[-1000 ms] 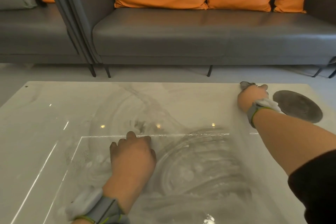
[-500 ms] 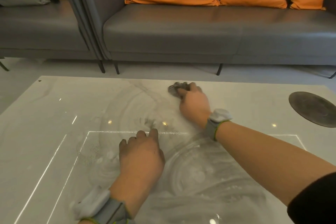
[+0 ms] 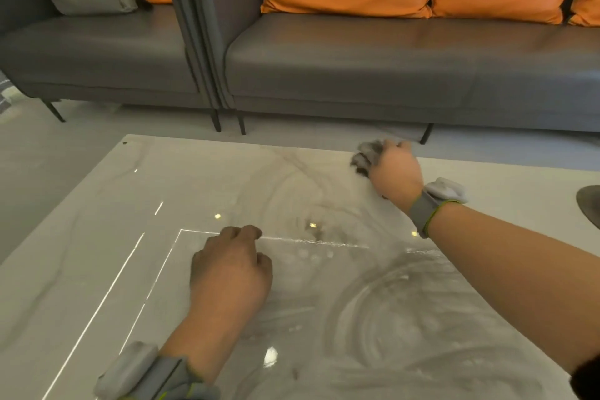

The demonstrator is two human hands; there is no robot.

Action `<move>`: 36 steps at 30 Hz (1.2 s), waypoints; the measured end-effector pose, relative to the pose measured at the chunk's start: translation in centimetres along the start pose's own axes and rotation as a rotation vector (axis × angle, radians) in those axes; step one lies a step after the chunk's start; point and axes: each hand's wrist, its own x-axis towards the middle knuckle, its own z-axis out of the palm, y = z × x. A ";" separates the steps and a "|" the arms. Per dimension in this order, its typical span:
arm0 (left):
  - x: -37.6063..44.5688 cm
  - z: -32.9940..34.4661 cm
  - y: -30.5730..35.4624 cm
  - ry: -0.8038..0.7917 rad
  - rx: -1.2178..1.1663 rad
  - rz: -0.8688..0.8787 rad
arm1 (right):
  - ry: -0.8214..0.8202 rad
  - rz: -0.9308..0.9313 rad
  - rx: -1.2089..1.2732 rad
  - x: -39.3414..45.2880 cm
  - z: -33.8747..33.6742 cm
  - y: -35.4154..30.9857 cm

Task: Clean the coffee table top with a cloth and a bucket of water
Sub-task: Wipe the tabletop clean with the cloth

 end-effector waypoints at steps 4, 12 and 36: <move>-0.9 -0.2 -2.6 -0.037 0.115 -0.102 | 0.020 0.195 -0.106 -0.1 2.1 -1.3; -0.6 -1.2 -3.9 -0.080 0.016 -0.082 | -0.051 0.096 -0.117 1.8 5.0 -9.0; -0.3 -1.2 -4.7 -0.104 -0.093 -0.168 | -0.185 -0.650 0.092 -4.1 5.5 -15.3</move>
